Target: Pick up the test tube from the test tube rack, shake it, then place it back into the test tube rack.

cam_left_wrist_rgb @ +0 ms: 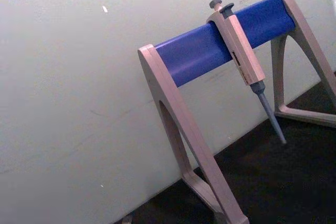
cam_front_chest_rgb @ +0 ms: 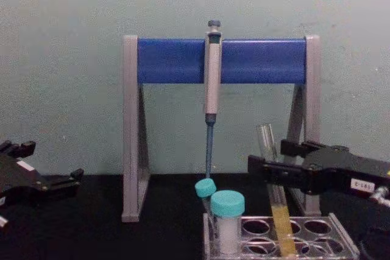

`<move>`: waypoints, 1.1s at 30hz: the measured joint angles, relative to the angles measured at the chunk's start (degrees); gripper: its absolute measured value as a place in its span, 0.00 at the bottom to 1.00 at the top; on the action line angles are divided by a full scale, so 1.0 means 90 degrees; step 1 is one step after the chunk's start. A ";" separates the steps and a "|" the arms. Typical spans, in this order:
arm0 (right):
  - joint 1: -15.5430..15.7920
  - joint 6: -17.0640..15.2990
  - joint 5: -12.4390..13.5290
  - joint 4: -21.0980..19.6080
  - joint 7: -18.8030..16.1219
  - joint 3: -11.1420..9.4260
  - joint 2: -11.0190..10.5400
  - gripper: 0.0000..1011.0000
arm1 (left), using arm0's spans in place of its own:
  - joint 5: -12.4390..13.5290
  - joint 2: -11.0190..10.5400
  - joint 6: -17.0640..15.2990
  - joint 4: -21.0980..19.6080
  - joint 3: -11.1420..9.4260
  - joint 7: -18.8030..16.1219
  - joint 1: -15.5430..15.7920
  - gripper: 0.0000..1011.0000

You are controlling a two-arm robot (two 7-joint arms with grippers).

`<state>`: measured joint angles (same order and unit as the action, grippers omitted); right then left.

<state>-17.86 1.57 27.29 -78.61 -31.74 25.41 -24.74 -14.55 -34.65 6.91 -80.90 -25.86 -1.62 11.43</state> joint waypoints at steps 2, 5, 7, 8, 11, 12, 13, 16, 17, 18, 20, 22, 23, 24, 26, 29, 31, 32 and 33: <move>0.0000 0.0000 0.0000 0.0000 0.0000 0.0000 0.0000 0.97 | 0.0000 0.0000 0.0000 0.0000 0.0000 0.0000 0.0000 0.99; 0.0000 0.0000 0.0000 0.0000 0.0000 0.0000 0.0000 0.99 | 0.0000 0.0000 0.0000 0.0000 0.0000 0.0000 0.0000 0.99; 0.0000 0.0000 0.0000 0.0000 0.0000 0.0000 0.0000 0.99 | 0.0000 0.0000 0.0000 0.0000 0.0000 0.0000 0.0000 0.99; 0.0000 0.0000 0.0000 0.0000 0.0000 0.0000 0.0000 0.99 | 0.0000 0.0000 0.0000 0.0000 -0.0001 0.0000 0.0000 0.99; 0.0007 0.0038 0.0000 -0.0027 -0.0002 0.0000 -0.0005 0.99 | 0.0000 0.0000 0.0000 0.0000 0.0000 0.0000 0.0000 0.99; 0.0017 0.0061 0.0000 -0.0051 -0.0004 -0.0003 -0.0010 0.99 | 0.0000 0.0000 0.0000 0.0000 0.0000 0.0000 0.0000 0.99; 0.0033 0.0087 0.0000 -0.0081 -0.0008 -0.0013 -0.0016 0.99 | 0.0000 0.0000 0.0000 0.0000 0.0000 0.0000 0.0000 0.99; 0.0127 0.0233 0.0034 -0.0260 -0.0022 -0.0104 -0.0048 0.99 | 0.0000 0.0000 0.0000 0.0000 0.0000 0.0000 0.0000 0.99; 0.0189 0.0308 0.0076 -0.0384 -0.0003 -0.0170 -0.0063 0.99 | 0.0000 0.0000 0.0000 0.0000 0.0000 0.0000 0.0000 0.99; 0.0222 0.0341 0.0100 -0.0447 0.0020 -0.0207 -0.0070 0.99 | 0.0000 0.0000 0.0000 0.0000 0.0000 0.0000 0.0000 0.99; 0.0290 0.0390 0.0128 -0.0573 0.0081 -0.0280 -0.0081 0.99 | 0.0000 0.0000 0.0000 0.0000 0.0000 0.0000 0.0000 0.99; 0.0414 0.0452 0.0140 -0.0801 0.0286 -0.0426 -0.0087 0.99 | 0.0000 0.0000 0.0000 0.0000 0.0000 0.0000 0.0000 0.99; 0.0464 0.0467 0.0131 -0.0880 0.0382 -0.0480 -0.0086 0.99 | 0.0000 0.0000 0.0000 0.0000 0.0000 0.0000 0.0000 0.99; 0.0572 0.0474 0.0064 -0.1038 0.0642 -0.0602 -0.0080 0.99 | 0.0000 0.0000 0.0000 0.0000 0.0000 0.0000 0.0000 0.99; 0.0678 0.0463 -0.0045 -0.1183 0.0931 -0.0706 -0.0060 0.99 | 0.0000 0.0000 0.0000 0.0000 0.0000 0.0000 0.0000 0.99; 0.0867 0.0335 -0.0335 -0.1394 0.1538 -0.0900 -0.0016 0.99 | 0.0000 0.0000 0.0000 0.0000 0.0000 0.0000 0.0000 0.99; 0.0952 0.0231 -0.0478 -0.1456 0.1834 -0.0983 0.0020 0.99 | 0.0000 0.0000 0.0000 0.0000 0.0000 0.0000 0.0000 0.99; 0.1018 0.0101 -0.0620 -0.1485 0.2115 -0.1057 0.0057 0.99 | 0.0000 0.0000 0.0000 0.0000 0.0000 0.0000 0.0000 0.99; 0.1046 0.0033 -0.0689 -0.1491 0.2257 -0.1088 0.0078 0.99 | 0.0000 0.0000 0.0000 0.0000 0.0000 0.0000 0.0000 0.99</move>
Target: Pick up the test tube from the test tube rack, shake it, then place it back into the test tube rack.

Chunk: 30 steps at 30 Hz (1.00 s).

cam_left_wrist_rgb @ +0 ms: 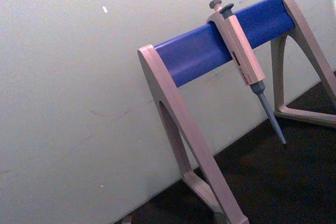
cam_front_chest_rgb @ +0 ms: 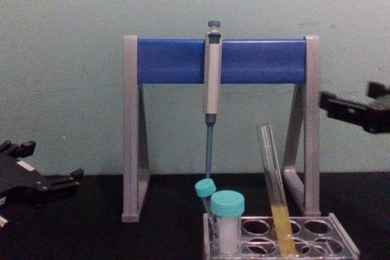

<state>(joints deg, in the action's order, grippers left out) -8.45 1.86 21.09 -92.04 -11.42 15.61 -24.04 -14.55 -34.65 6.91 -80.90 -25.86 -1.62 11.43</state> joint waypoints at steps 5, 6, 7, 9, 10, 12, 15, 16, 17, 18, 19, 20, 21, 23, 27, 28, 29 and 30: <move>0.0131 -0.0454 -0.0314 0.0148 0.0597 -0.0117 0.0159 0.99 | 0.0000 0.0000 0.0000 0.0000 0.0000 0.0000 0.0000 0.99; 0.0146 -0.0518 -0.0341 0.0185 0.0646 -0.0126 0.0181 0.99 | 0.0001 0.0000 0.0000 -0.0001 0.0000 0.0000 0.0000 0.99; 0.0161 -0.0590 -0.0367 0.0229 0.0689 -0.0131 0.0201 0.99 | 0.0000 0.0000 0.0000 -0.0001 0.0000 0.0000 0.0000 0.99; 0.0208 -0.0772 -0.0431 0.0351 0.0788 -0.0137 0.0257 0.99 | 0.0000 0.0000 0.0000 0.0000 0.0000 0.0000 0.0000 0.99; 0.0221 -0.0828 -0.0443 0.0385 0.0808 -0.0142 0.0270 0.99 | 0.0000 0.0000 0.0000 0.0000 0.0000 0.0000 0.0000 0.99; 0.0260 -0.0966 -0.0450 0.0480 0.0829 -0.0167 0.0322 0.99 | 0.0000 0.0000 0.0000 -0.0001 0.0000 0.0000 0.0000 0.99; 0.0291 -0.1072 -0.0444 0.0576 0.0816 -0.0213 0.0372 0.99 | 0.0000 0.0000 0.0000 0.0000 0.0000 0.0000 0.0000 0.99; 0.0299 -0.1096 -0.0442 0.0598 0.0807 -0.0224 0.0383 0.99 | 0.0000 0.0000 0.0000 0.0000 0.0000 0.0000 0.0000 0.99; 0.0298 -0.1094 -0.0442 0.0597 0.0806 -0.0223 0.0382 0.99 | 0.0000 0.0000 0.0000 0.0000 0.0000 0.0000 0.0000 0.99; 0.0297 -0.1091 -0.0440 0.0593 0.0806 -0.0223 0.0378 0.99 | 0.0000 0.0000 0.0000 0.0000 0.0000 0.0000 0.0000 0.99; 0.0297 -0.1089 -0.0440 0.0592 0.0805 -0.0221 0.0377 0.99 | 0.0000 0.0000 0.0000 0.0000 0.0000 0.0000 0.0000 0.99; 0.0297 -0.1086 -0.0439 0.0590 0.0804 -0.0218 0.0376 0.99 | 0.0000 0.0000 0.0000 0.0000 0.0000 0.0000 0.0000 0.99; 0.0293 -0.1077 -0.0437 0.0582 0.0802 -0.0214 0.0372 0.99 | 0.0000 0.0000 0.0000 0.0000 0.0000 0.0000 0.0000 0.99; 0.0291 -0.1070 -0.0435 0.0575 0.0799 -0.0211 0.0367 0.99 | 0.0000 0.0000 0.0000 0.0000 0.0000 0.0000 0.0000 0.99; 0.0283 -0.1049 -0.0430 0.0558 0.0790 -0.0200 0.0358 0.99 | 0.0000 0.0000 0.0000 -0.0001 0.0000 0.0000 0.0000 0.99; 0.0283 -0.1045 -0.0429 0.0557 0.0789 -0.0198 0.0357 0.99 | 0.0000 0.0000 0.0000 -0.0001 0.0000 0.0000 0.0000 0.99; 0.0282 -0.1042 -0.0429 0.0555 0.0787 -0.0198 0.0356 0.99 | 0.0000 0.0000 0.0000 -0.0001 0.0000 0.0000 0.0000 0.99; 0.0281 -0.1039 -0.0429 0.0553 0.0786 -0.0196 0.0355 0.99 | 0.0000 0.0000 0.0000 0.0000 0.0000 0.0000 0.0000 0.99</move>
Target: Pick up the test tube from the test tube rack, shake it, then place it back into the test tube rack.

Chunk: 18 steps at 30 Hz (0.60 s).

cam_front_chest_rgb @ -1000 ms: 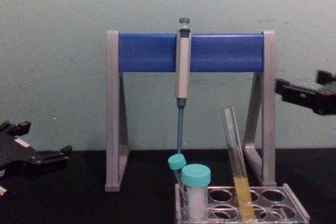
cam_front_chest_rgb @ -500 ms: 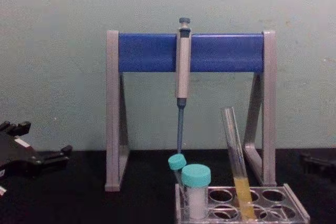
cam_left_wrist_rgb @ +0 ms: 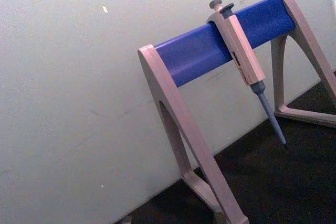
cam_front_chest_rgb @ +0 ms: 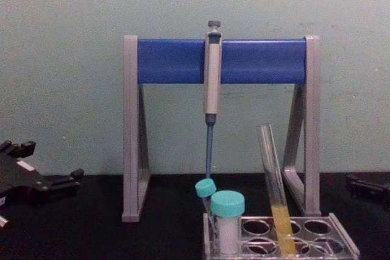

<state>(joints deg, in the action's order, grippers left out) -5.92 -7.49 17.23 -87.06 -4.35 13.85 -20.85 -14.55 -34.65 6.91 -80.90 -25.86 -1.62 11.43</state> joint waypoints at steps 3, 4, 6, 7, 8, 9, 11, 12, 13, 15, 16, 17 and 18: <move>-0.0002 0.0008 0.0003 -0.0007 -0.0003 0.0004 -0.0005 0.99 | 0.0000 0.0000 0.0000 0.0000 0.0000 0.0000 0.0000 0.99; -0.0003 0.0013 0.0004 -0.0011 -0.0004 0.0005 -0.0006 0.99 | 0.0000 0.0000 0.0000 0.0000 0.0000 0.0000 0.0000 0.99; -0.0004 0.0016 0.0005 -0.0013 -0.0006 0.0006 -0.0007 0.99 | 0.0000 0.0000 0.0000 0.0000 0.0000 0.0000 0.0000 0.99; -0.0005 0.0018 0.0006 -0.0014 -0.0006 0.0006 -0.0008 0.99 | 0.0000 0.0000 0.0000 0.0000 0.0000 0.0000 0.0001 0.99; -0.0005 0.0021 0.0007 -0.0015 -0.0007 0.0008 -0.0008 0.99 | 0.0000 0.0000 0.0000 0.0000 0.0000 0.0000 0.0000 0.99; -0.0006 0.0022 0.0008 -0.0016 -0.0008 0.0008 -0.0009 0.99 | 0.0000 0.0000 0.0000 0.0000 0.0000 0.0000 0.0000 0.99; -0.0008 0.0025 0.0009 -0.0019 -0.0009 0.0010 -0.0010 0.99 | 0.0000 0.0000 0.0000 0.0000 0.0000 0.0000 0.0000 0.99; -0.0008 0.0026 0.0009 -0.0019 -0.0010 0.0010 -0.0011 0.99 | 0.0000 0.0000 0.0000 0.0000 0.0000 0.0000 0.0000 0.99; -0.0009 0.0028 0.0009 -0.0020 -0.0011 0.0011 -0.0012 0.99 | 0.0000 0.0000 0.0000 0.0000 0.0000 0.0000 0.0000 0.99; -0.0010 0.0029 0.0010 -0.0021 -0.0011 0.0013 -0.0013 0.99 | 0.0000 0.0000 0.0000 0.0000 0.0000 0.0000 0.0001 0.99; -0.0010 0.0030 0.0010 -0.0021 -0.0011 0.0013 -0.0013 0.99 | 0.0000 0.0000 0.0000 0.0000 0.0000 0.0000 0.0000 0.99; -0.0012 0.0031 0.0009 -0.0022 -0.0011 0.0014 -0.0014 0.99 | 0.0000 0.0000 0.0000 0.0000 0.0000 0.0000 0.0000 0.99; -0.0012 0.0031 0.0010 -0.0023 -0.0011 0.0014 -0.0014 0.99 | 0.0000 0.0000 0.0000 0.0000 0.0000 0.0000 0.0000 0.99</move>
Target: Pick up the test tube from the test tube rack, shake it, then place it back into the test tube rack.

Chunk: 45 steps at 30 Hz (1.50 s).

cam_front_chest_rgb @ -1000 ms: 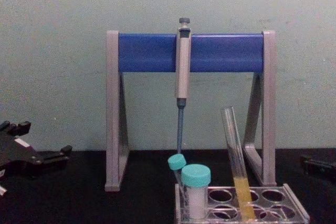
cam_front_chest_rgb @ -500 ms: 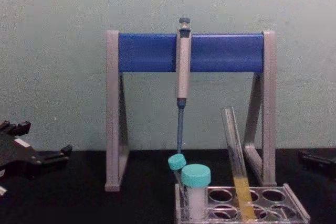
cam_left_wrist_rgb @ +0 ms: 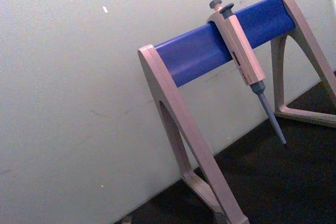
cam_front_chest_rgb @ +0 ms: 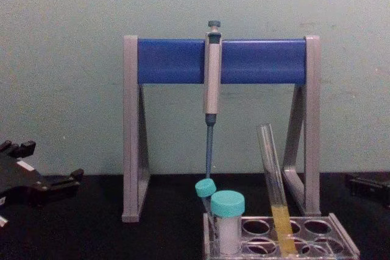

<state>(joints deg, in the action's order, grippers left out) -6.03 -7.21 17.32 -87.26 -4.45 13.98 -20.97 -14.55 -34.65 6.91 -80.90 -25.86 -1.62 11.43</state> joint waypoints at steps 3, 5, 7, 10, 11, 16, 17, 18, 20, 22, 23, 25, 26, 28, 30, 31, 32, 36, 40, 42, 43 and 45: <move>-0.0001 0.0002 0.0000 -0.0002 0.0000 0.0001 -0.0002 0.99 | 0.0000 0.0000 0.0000 0.0000 0.0000 0.0000 0.0000 0.99; -0.0001 0.0003 0.0000 -0.0004 0.0000 0.0001 -0.0003 0.99 | 0.0000 0.0000 0.0000 0.0000 0.0000 0.0000 0.0000 0.99; -0.0001 0.0005 0.0000 -0.0005 0.0000 0.0001 -0.0003 0.99 | 0.0000 0.0000 0.0000 0.0000 0.0000 0.0000 0.0000 0.99; -0.0001 0.0007 0.0000 -0.0006 0.0000 0.0001 -0.0004 0.99 | 0.0000 0.0000 0.0000 0.0000 0.0000 0.0000 0.0000 0.99; -0.0001 0.0007 0.0000 -0.0006 0.0001 0.0001 -0.0004 0.99 | 0.0000 0.0000 0.0000 0.0000 0.0000 0.0000 0.0000 0.99; -0.0001 0.0008 0.0000 -0.0006 0.0001 0.0001 -0.0004 0.99 | 0.0000 0.0000 0.0000 0.0000 0.0000 0.0000 0.0000 0.99; -0.0001 0.0008 0.0000 -0.0006 0.0001 0.0002 -0.0004 0.99 | 0.0000 0.0000 0.0000 0.0000 0.0000 0.0000 0.0000 0.99; -0.0001 0.0008 0.0000 -0.0006 0.0000 0.0002 -0.0004 0.99 | 0.0000 0.0000 0.0000 0.0000 0.0000 0.0000 0.0000 0.99; -0.0001 0.0008 0.0000 -0.0006 0.0000 0.0001 -0.0004 0.99 | 0.0001 0.0000 0.0000 0.0000 0.0000 0.0000 0.0000 0.99; -0.0001 0.0008 0.0000 -0.0006 0.0001 0.0002 -0.0004 0.99 | 0.0000 0.0000 0.0000 0.0000 0.0000 0.0000 0.0000 0.99; -0.0001 0.0008 0.0000 -0.0006 0.0001 0.0001 -0.0004 0.99 | 0.0000 0.0000 0.0000 0.0000 0.0000 0.0000 0.0000 0.99; -0.0001 0.0008 0.0000 -0.0006 0.0000 0.0001 -0.0004 0.99 | 0.0000 0.0000 0.0000 0.0000 0.0000 0.0000 0.0000 0.99; -0.0001 0.0008 0.0000 -0.0006 0.0001 0.0001 -0.0004 0.99 | 0.0000 0.0000 0.0000 0.0000 0.0000 0.0000 0.0000 0.99; -0.0001 0.0008 -0.0001 -0.0006 0.0000 0.0001 -0.0004 0.99 | 0.0000 0.0000 0.0000 0.0000 0.0000 0.0000 0.0000 0.99; -0.0001 0.0008 0.0000 -0.0006 0.0001 0.0001 -0.0004 0.99 | 0.0000 0.0000 0.0000 0.0000 0.0000 0.0000 0.0000 0.99; -0.0001 0.0008 -0.0001 -0.0006 0.0001 0.0001 -0.0004 0.99 | 0.0000 0.0000 0.0000 0.0000 0.0000 0.0000 0.0000 0.99; -0.0001 0.0008 0.0000 -0.0006 0.0001 0.0001 -0.0004 0.99 | 0.0000 0.0000 0.0000 0.0000 0.0000 0.0000 0.0000 0.99; -0.0001 0.0008 0.0000 -0.0006 0.0001 0.0001 -0.0004 0.99 | 0.0000 0.0000 0.0000 0.0000 0.0000 0.0000 0.0000 0.99; -0.0001 0.0007 0.0000 -0.0006 0.0000 0.0001 -0.0004 0.99 | 0.0000 0.0000 0.0000 0.0000 0.0000 0.0000 0.0000 0.99; -0.0001 0.0007 -0.0001 -0.0006 0.0001 0.0001 -0.0004 0.99 | 0.0000 0.0000 0.0000 0.0000 0.0000 0.0000 0.0000 0.99; -0.0001 0.0007 0.0000 -0.0006 0.0001 0.0001 -0.0004 0.99 | 0.0000 0.0000 0.0000 0.0000 0.0000 0.0000 0.0000 0.99; -0.0001 0.0007 -0.0001 -0.0006 0.0001 0.0001 -0.0004 0.99 | 0.0000 0.0000 0.0000 0.0000 0.0000 0.0000 0.0000 0.99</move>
<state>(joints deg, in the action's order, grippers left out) -6.03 -7.14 17.32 -87.32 -4.44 13.99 -21.00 -14.55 -34.65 6.91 -80.90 -25.86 -1.62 11.43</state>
